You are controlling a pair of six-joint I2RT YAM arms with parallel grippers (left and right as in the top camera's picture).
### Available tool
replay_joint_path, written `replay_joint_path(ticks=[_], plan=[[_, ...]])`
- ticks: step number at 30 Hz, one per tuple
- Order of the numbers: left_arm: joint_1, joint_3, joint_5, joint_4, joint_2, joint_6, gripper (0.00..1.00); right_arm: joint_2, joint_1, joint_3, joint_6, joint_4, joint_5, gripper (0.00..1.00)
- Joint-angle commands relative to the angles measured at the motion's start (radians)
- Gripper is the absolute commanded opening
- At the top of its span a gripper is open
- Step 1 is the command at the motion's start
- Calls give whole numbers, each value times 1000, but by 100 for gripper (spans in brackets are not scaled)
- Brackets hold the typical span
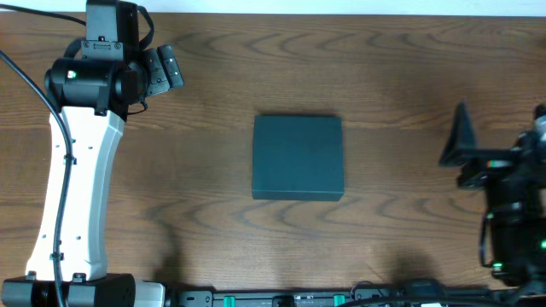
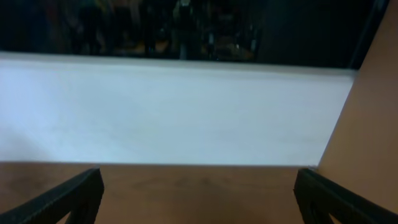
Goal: Pack container
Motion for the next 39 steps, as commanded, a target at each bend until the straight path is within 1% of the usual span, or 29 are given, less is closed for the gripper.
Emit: replay_joint_path(ticks=[1,12,17,22,31,39], plan=[[2,1,-9,-2,3,8,99,-90,14,-147,30,62,-7,99],[2,1,-9,-2,3,8,99,-349,8,-597,29,365,-73,99],[2,1,-9,-2,3,8,99,-417,-23,-731,34,435,-111,99],[2,1,-9,-2,3,8,99,-473,-50,-813,65,458,-111,99],[2,1,-9,-2,3,8,99,-586,-51,-925,67,458,-111,99],[2,1,-9,-2,3,8,99,-613,-50,-987,82,467,-111,99]])
